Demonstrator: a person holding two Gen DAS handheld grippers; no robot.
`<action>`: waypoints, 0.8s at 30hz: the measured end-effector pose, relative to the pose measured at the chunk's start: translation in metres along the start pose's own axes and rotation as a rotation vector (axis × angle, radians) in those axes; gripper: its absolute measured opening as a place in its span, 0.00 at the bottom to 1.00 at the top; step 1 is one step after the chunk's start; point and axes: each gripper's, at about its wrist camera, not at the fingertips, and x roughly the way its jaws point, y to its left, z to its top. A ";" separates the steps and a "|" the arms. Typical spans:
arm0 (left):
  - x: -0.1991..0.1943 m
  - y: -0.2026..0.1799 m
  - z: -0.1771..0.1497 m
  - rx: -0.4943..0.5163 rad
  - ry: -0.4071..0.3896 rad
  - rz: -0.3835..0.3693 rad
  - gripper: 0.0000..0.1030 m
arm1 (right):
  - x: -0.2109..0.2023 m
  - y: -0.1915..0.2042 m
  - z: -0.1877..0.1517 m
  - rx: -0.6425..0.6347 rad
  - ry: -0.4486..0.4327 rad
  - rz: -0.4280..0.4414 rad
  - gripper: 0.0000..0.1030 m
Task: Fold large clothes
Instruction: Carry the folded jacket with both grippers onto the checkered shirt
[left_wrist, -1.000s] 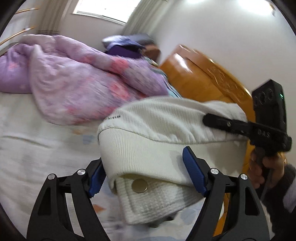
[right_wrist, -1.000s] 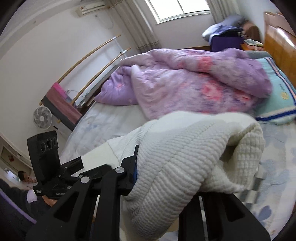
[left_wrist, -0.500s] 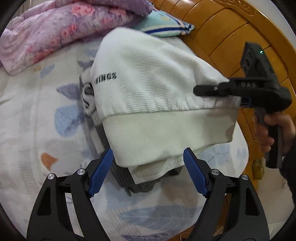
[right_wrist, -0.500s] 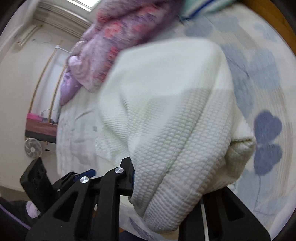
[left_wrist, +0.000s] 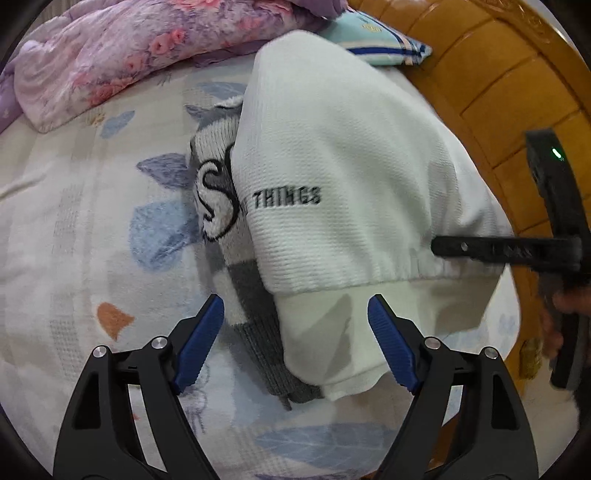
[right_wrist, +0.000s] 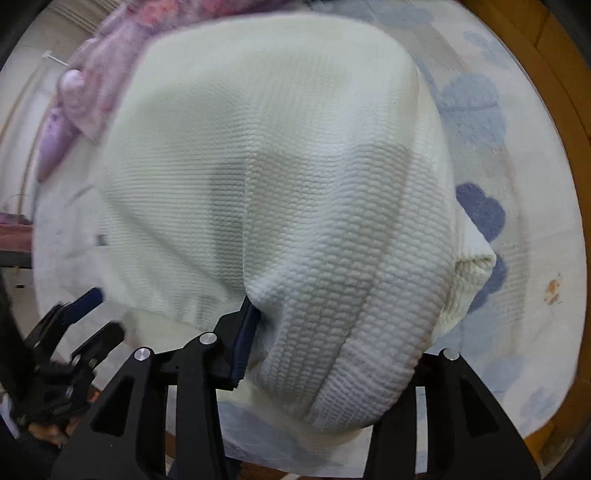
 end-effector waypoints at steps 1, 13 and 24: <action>-0.001 0.000 -0.002 0.006 0.002 -0.006 0.78 | 0.001 -0.001 0.001 0.022 0.012 -0.016 0.39; -0.061 0.017 0.022 -0.022 -0.037 -0.030 0.80 | -0.073 0.056 -0.032 0.000 -0.110 -0.515 0.64; -0.053 0.024 0.017 -0.007 -0.026 0.013 0.80 | 0.010 0.065 -0.025 0.052 -0.099 -0.090 0.46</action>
